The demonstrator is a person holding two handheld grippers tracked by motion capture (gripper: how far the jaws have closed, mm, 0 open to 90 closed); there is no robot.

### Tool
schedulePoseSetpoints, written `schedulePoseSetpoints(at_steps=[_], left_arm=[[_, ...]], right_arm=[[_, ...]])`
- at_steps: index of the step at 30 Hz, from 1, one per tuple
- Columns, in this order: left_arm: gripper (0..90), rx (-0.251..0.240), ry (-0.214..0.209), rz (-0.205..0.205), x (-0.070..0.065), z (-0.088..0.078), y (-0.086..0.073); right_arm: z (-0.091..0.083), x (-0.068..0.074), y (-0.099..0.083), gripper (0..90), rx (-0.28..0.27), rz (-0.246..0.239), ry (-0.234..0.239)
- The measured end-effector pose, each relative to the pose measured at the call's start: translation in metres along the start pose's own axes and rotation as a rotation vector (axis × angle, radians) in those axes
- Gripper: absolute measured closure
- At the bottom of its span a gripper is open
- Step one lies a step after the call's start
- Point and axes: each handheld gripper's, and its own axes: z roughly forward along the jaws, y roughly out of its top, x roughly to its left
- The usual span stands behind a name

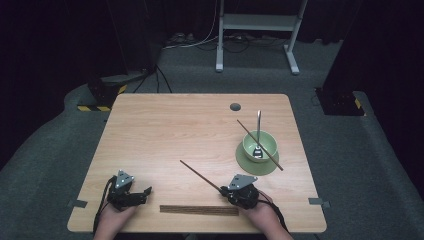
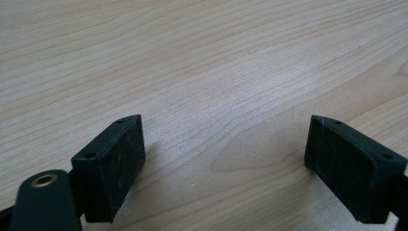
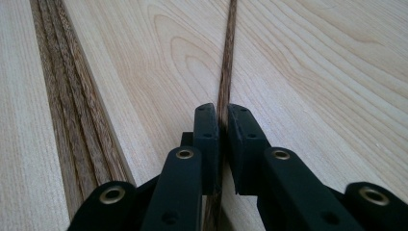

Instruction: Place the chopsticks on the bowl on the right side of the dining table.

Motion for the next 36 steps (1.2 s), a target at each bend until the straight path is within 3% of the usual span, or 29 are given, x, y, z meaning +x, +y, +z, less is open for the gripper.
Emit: schedulePoseSetpoints(at_steps=[10, 23, 36], left_arm=[[14.7, -0.002, -0.003, 0.000, 0.000, 0.000, 0.000], [15.4, -0.004, -0.002, 0.003, 0.000, 0.000, 0.000], [15.5, -0.004, -0.002, 0.002, -0.001, 0.000, 0.000]], right_arm=[[-0.001, 0.001, 0.006, 84.5, 0.022, -0.001, -0.009], [-0.035, -0.003, 0.015, 84.6, -0.084, 0.013, -0.061], [-0.074, -0.027, 0.011, 84.7, -0.174, 0.078, -0.162]])
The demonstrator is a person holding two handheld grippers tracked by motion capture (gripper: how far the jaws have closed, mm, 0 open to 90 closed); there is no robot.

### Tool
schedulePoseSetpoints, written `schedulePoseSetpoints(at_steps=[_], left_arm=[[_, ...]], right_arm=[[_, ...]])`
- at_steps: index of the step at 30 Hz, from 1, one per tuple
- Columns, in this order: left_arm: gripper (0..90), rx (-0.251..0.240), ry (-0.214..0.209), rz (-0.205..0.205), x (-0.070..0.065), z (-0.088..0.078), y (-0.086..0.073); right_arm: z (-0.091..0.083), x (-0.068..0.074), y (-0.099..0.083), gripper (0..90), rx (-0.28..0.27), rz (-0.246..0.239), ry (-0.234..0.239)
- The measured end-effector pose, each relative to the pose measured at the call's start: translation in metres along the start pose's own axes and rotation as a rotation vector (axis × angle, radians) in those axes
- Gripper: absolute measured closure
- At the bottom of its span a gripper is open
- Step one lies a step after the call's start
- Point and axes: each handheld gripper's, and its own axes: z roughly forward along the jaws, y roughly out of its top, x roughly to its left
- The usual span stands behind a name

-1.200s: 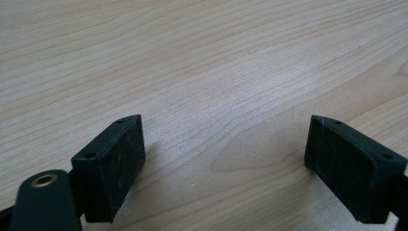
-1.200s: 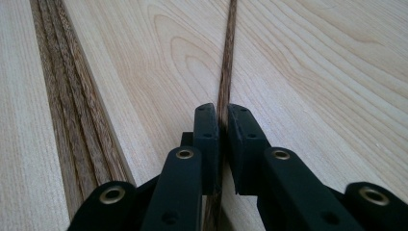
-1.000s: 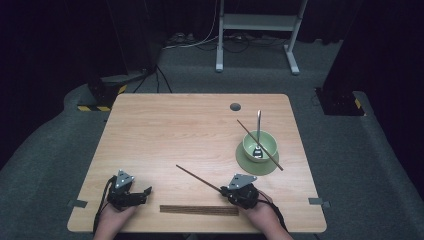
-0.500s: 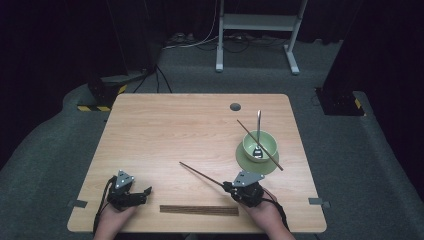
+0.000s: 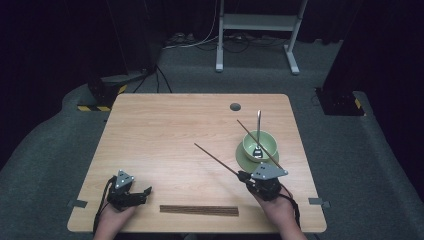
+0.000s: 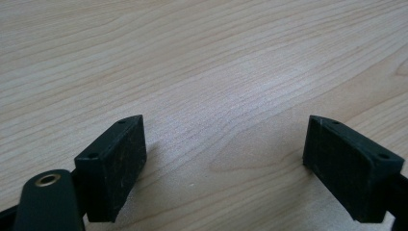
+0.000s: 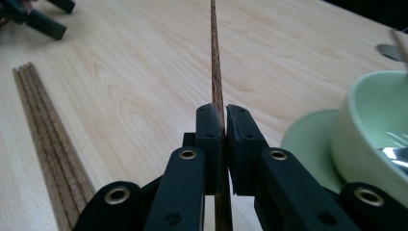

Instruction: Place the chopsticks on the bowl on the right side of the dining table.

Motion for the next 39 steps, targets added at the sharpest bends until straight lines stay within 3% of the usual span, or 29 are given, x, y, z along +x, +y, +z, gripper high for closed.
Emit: schedulePoseSetpoints(at_steps=[3, 14, 24, 39], left_arm=[[15.4, 0.000, -0.001, 0.000, 0.000, 0.000, 0.000], [15.6, 0.000, 0.000, 0.000, 0.000, 0.000, 0.000], [15.5, -0.001, -0.004, -0.001, 0.000, 0.000, 0.000], [15.5, 0.000, -0.002, 0.000, 0.000, 0.000, 0.000]], right_arm=[[-0.010, -0.009, 0.000, 84.7, -0.022, 0.015, -0.039], [-0.023, -0.028, -0.006, 84.6, -0.039, 0.059, -0.109], [-0.029, -0.043, -0.013, 84.7, -0.031, 0.100, -0.184], [-0.032, -0.058, -0.020, 84.6, -0.012, 0.150, -0.256]])
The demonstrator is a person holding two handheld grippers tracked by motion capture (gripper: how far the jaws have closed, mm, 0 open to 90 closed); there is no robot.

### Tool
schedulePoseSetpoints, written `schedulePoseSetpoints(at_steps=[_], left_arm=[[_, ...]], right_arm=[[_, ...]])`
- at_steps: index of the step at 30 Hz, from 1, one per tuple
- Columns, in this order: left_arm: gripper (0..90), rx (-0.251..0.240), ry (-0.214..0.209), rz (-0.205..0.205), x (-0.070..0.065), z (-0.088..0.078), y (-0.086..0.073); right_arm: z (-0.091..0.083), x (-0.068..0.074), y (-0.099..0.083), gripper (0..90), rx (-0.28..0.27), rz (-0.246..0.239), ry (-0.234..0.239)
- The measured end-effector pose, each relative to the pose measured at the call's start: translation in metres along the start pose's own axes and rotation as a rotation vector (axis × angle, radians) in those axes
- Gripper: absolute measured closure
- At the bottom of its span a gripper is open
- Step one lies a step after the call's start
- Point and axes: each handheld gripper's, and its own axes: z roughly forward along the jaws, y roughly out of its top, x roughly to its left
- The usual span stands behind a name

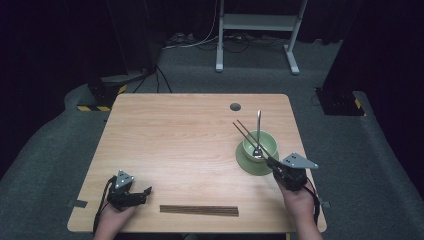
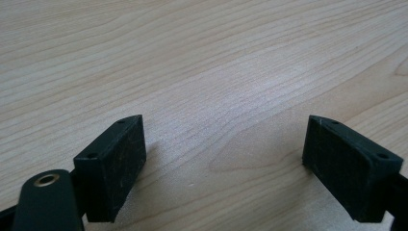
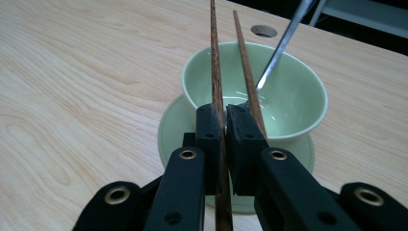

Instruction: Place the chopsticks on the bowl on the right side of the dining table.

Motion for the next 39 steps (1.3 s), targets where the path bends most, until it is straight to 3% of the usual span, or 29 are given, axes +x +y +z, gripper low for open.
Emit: schedulePoseSetpoints(at_steps=[16, 39], left_arm=[[15.5, 0.000, -0.002, 0.000, 0.000, 0.000, 0.000], [15.6, -0.001, 0.000, 0.004, 0.000, 0.000, 0.000]], right_arm=[[0.006, -0.004, -0.002, 84.5, 0.019, 0.012, -0.031], [0.014, -0.004, -0.003, 83.8, 0.033, 0.020, -0.035]])
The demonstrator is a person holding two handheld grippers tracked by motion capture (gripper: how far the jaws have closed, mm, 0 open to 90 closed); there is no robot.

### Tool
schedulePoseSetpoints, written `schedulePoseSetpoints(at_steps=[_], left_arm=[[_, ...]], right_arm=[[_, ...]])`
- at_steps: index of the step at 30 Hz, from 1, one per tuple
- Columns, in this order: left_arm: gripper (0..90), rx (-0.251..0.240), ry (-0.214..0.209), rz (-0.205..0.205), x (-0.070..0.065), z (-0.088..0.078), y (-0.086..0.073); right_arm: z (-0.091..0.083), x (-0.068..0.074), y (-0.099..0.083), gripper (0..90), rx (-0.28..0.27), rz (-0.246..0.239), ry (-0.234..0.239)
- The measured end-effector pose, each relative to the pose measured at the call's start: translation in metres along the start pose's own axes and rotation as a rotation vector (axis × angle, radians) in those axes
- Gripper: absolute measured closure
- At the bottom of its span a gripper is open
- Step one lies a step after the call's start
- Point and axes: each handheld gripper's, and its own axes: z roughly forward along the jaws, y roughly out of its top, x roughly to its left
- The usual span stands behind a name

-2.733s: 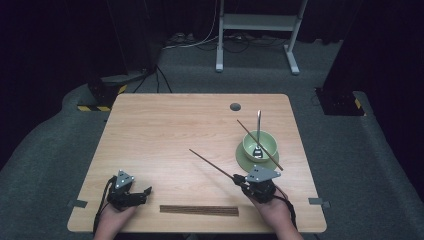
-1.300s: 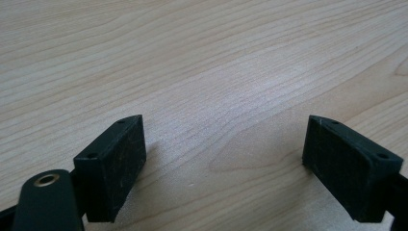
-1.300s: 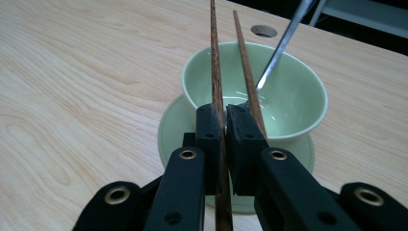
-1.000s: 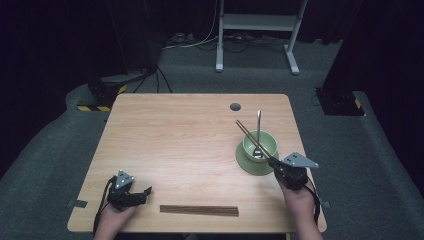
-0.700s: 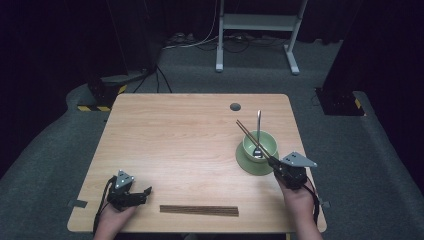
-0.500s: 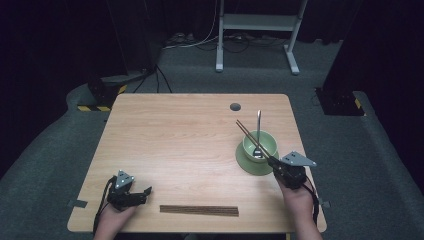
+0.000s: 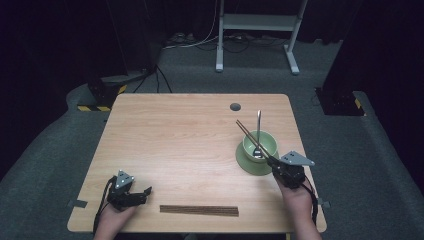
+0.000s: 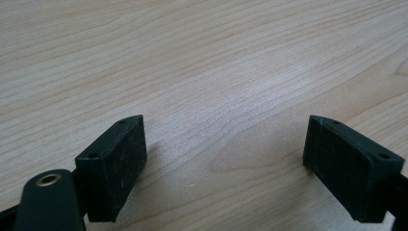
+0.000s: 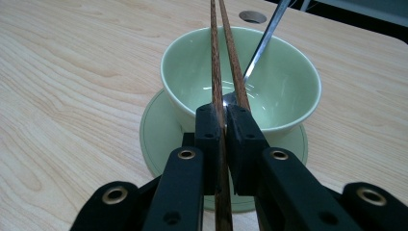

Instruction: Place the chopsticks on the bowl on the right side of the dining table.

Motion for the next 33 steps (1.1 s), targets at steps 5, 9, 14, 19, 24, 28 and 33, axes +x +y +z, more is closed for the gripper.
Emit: schedulePoseSetpoints(at_steps=[5, 9, 14, 19, 24, 28, 33], left_arm=[[15.6, 0.000, 0.000, 0.000, 0.000, 0.000, 0.000], [15.5, 0.001, 0.000, 0.000, 0.000, 0.000, 0.000], [15.5, 0.001, 0.000, 0.000, 0.000, 0.000, 0.000], [15.6, 0.000, 0.000, 0.000, 0.000, 0.000, 0.000], [15.7, 0.000, 0.000, 0.001, 0.000, 0.000, 0.000], [15.7, 0.001, 0.000, 0.002, 0.000, -0.001, 0.000], [15.7, 0.001, 0.000, 0.004, 0.000, -0.001, -0.001]], right_arm=[[0.001, 0.001, 0.000, 83.6, 0.002, 0.003, 0.001], [0.001, 0.001, 0.000, 83.4, 0.001, 0.004, 0.001], [0.003, 0.002, 0.000, 78.3, 0.002, -0.002, -0.001], [0.000, 0.004, 0.001, 74.4, -0.009, -0.007, -0.009], [-0.013, 0.006, -0.001, 71.3, -0.030, -0.017, -0.036], [-0.029, 0.000, -0.006, 69.8, -0.049, 0.013, -0.052], [-0.050, -0.001, -0.017, 68.4, -0.053, 0.066, -0.067]])
